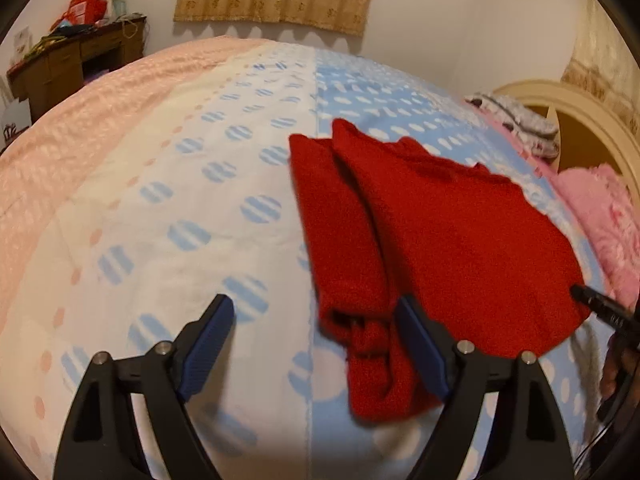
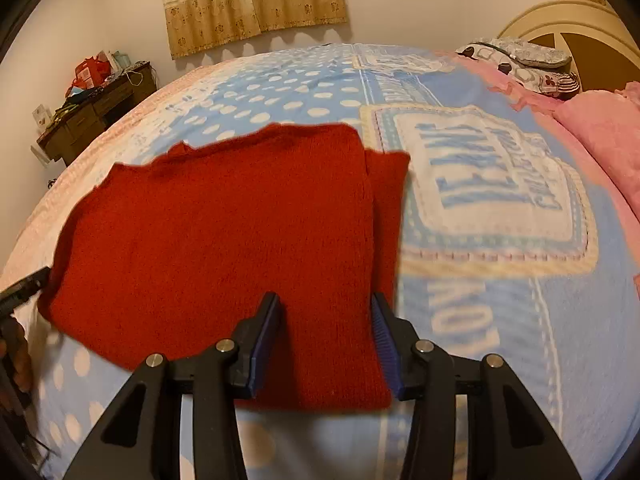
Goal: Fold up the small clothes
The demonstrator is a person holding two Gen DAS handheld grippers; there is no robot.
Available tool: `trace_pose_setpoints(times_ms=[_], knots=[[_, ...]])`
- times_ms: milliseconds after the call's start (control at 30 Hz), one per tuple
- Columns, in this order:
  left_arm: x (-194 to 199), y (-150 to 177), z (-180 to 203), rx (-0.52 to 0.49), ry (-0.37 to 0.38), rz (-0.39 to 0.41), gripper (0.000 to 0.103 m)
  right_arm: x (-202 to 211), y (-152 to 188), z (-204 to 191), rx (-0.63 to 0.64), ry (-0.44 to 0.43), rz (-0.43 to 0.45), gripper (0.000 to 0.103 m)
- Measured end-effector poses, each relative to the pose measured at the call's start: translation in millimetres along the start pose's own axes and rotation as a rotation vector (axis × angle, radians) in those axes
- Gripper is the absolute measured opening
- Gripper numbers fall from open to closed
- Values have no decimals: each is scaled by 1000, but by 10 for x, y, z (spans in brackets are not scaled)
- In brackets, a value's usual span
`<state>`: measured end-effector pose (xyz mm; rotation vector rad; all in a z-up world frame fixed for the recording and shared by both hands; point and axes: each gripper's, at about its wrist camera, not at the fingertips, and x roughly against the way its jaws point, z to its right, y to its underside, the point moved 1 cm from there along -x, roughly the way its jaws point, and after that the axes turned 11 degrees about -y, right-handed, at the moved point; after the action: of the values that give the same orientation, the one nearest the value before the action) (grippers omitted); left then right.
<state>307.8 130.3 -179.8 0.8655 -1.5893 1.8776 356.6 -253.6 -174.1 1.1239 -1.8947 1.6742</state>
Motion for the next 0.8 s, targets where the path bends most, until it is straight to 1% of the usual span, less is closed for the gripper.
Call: trace_pose_setpoints(times_ms=[67,133,233,267,300,367,500,567,633,667,733,767,800], knots=[[69,26,-21,12,5,17,85,92,56,37,-8,-3,19,47],[154,51,-15,27,28,34,85,163,84,106,-38,-15,32,46],[246,82,61,24,59,60,84,155,91,168,-43,-16,22,44],[259,93,97,18,64,65,82,146,90,167,-44,-21,21,41],[255,105,143,10,72,63,75,120,87,167,-41,-25,14,39],[250,131,181,8,87,51,68,96,89,148,-37,-19,16,36],[343,158,147,42,107,78,68,124,110,111,-29,-19,24,34],[346,162,166,35,113,74,68,128,123,138,-35,-30,24,32],[294,157,231,6,114,65,67,134,123,153,-41,-38,28,30],[272,159,248,1,113,60,63,136,122,154,-41,-40,29,28],[178,162,291,-13,129,36,41,132,116,136,-35,-37,29,26],[126,170,316,-24,127,17,24,131,111,125,-31,-35,30,24],[97,181,332,-35,108,13,13,131,108,120,-30,-35,31,20]])
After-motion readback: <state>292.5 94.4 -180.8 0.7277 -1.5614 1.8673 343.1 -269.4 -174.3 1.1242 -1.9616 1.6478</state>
